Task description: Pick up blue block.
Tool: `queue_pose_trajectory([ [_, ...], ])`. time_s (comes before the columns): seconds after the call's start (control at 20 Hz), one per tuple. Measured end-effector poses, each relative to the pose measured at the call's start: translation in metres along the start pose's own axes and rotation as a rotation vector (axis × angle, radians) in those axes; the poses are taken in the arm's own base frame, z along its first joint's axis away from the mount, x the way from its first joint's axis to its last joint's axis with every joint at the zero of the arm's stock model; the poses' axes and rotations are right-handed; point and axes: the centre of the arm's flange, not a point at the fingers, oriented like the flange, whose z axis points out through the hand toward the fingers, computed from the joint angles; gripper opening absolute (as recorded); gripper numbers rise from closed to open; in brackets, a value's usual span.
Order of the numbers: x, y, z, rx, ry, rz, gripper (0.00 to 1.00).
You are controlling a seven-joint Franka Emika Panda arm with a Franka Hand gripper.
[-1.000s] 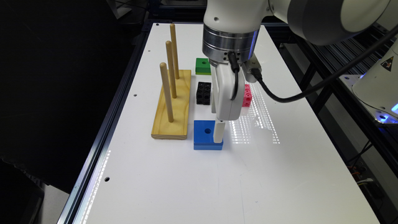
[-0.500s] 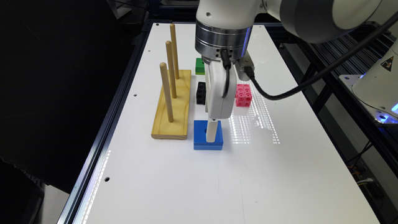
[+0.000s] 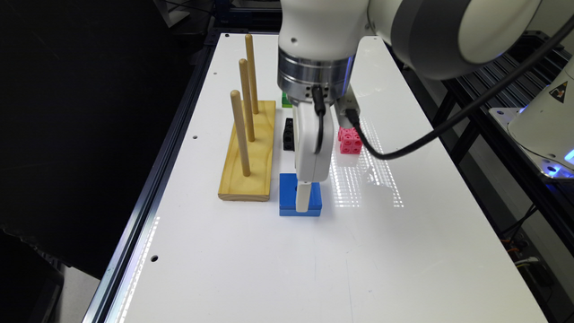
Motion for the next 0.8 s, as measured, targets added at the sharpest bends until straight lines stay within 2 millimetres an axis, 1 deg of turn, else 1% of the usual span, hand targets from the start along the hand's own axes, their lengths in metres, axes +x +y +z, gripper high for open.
queue_pose_trajectory([
  [0.3, 0.003, -0.003, 0.008, -0.003, -0.004, 0.002, 1.00],
  [0.45, 0.002, -0.001, 0.019, -0.008, -0.009, 0.004, 1.00],
  [0.55, 0.003, -0.002, 0.022, -0.004, -0.007, 0.003, 1.00],
  [0.6, 0.003, -0.002, 0.022, -0.003, -0.006, 0.003, 0.00],
  [0.8, 0.003, -0.002, 0.022, -0.003, -0.006, 0.003, 0.00],
])
